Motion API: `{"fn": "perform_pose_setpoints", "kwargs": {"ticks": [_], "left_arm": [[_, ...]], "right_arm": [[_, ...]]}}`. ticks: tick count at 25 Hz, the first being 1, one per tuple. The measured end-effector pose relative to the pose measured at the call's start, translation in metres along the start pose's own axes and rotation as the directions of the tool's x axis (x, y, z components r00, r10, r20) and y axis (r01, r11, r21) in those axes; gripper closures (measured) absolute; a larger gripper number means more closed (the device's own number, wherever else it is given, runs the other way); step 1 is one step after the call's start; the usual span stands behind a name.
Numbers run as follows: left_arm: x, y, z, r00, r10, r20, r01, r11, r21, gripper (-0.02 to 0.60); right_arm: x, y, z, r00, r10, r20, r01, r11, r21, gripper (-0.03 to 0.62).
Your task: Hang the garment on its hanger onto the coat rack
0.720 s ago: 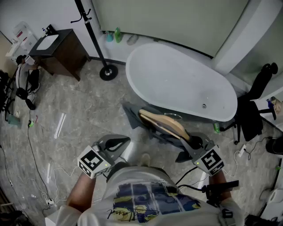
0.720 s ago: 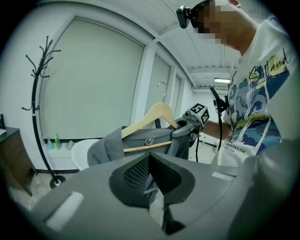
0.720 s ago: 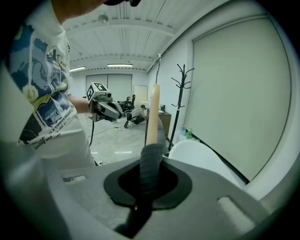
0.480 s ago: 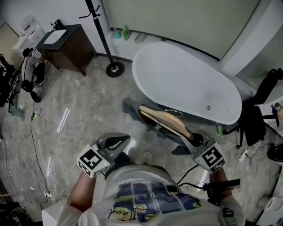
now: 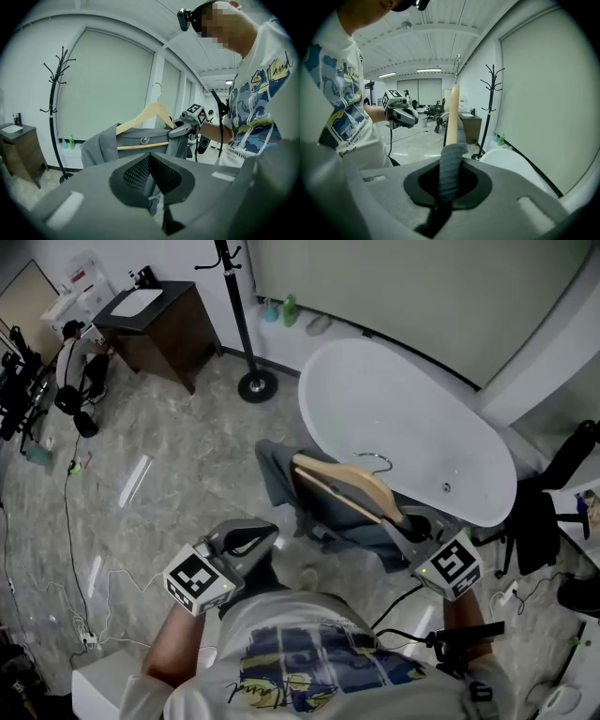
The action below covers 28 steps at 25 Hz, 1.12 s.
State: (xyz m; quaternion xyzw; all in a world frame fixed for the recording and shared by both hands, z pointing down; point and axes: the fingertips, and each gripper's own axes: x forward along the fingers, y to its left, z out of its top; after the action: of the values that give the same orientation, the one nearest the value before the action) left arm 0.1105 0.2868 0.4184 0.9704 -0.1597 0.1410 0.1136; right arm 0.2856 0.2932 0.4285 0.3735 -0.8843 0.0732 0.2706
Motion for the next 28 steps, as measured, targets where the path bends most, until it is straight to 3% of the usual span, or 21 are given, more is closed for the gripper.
{"fn": "perform_pose_setpoints", "kwargs": {"ticks": [10, 21, 28], "left_arm": [[-0.007, 0.098, 0.012, 0.998, -0.01, 0.065, 0.01, 1.0, 0.0, 0.58], [-0.047, 0.244, 0.049, 0.995, 0.004, 0.1, -0.012, 0.997, 0.08, 0.58], [-0.062, 0.318, 0.051, 0.991, 0.052, 0.122, -0.057, 0.998, 0.031, 0.579]], "right_arm": [[0.072, -0.043, 0.095, 0.993, 0.115, 0.0, -0.115, 0.993, -0.009, 0.579], [0.195, -0.131, 0.252, 0.991, 0.129, 0.031, -0.124, 0.983, -0.134, 0.579], [0.288, -0.208, 0.337, 0.988, 0.145, 0.059, -0.137, 0.982, -0.13, 0.579]]}}
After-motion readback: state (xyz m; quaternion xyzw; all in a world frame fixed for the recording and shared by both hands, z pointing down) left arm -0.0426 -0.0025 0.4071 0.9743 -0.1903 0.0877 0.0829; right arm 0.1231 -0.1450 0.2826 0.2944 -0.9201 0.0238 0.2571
